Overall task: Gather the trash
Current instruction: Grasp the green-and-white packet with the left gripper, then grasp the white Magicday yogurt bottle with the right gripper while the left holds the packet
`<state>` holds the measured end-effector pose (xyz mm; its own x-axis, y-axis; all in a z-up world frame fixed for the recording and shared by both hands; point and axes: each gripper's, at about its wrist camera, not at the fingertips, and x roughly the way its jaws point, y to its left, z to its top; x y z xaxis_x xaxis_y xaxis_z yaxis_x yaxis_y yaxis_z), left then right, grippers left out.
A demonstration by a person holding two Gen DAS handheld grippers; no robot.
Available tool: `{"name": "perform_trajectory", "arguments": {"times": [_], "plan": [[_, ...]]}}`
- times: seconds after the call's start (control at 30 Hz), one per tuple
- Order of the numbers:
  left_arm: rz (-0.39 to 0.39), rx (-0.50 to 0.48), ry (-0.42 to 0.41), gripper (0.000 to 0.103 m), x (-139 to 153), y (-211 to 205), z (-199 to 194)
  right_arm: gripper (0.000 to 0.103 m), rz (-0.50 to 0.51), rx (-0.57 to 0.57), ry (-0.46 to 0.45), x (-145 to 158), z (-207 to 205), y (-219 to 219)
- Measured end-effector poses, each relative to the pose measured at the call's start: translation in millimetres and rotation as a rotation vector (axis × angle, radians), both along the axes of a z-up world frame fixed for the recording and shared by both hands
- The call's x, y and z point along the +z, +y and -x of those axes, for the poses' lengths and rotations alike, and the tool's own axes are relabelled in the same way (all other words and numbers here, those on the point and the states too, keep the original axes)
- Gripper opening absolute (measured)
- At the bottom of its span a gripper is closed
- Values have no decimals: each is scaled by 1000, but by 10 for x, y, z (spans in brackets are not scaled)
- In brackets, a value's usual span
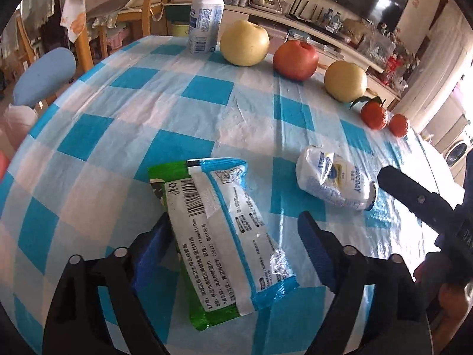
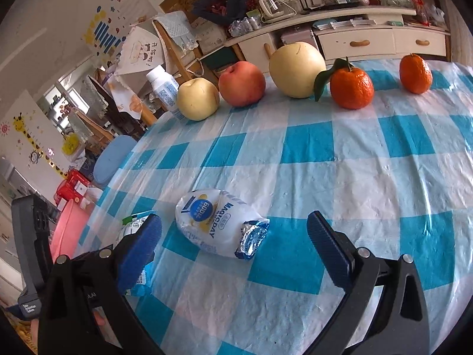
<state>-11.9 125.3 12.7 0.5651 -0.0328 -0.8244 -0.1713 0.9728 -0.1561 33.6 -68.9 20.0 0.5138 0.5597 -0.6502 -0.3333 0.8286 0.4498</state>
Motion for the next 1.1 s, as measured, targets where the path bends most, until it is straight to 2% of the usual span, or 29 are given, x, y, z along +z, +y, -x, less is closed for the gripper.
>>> {"name": "perform_trajectory", "arguments": {"times": [0.1, 0.2, 0.27, 0.47, 0.63, 0.73, 0.87, 1.1], "plan": [[-48, -12, 0, 69, 5, 1, 58, 99, 31, 26, -13, -2, -20, 103], [-58, -14, -1, 63, 10, 13, 70, 99, 54, 45, -14, -20, -48, 184], [-72, -16, -5, 56, 11, 31, 72, 99, 64, 53, -16, -32, -59, 223], [-53, -27, -17, 47, 21, 94, 99, 99, 107, 91, -14, -77, -147, 340], [-36, -42, -19, 43, 28, 129, 112, 99, 169, 124, -14, -126, -150, 451], [-30, -48, -20, 42, 34, 136, 127, 93, 216, 158, -32, -126, -106, 549], [-21, -45, -22, 41, 44, 174, 170, 77, 269, 184, -56, -121, -49, 634], [-39, -41, -30, 41, 51, 291, 280, 71, 340, 229, -86, -123, 49, 728]]}}
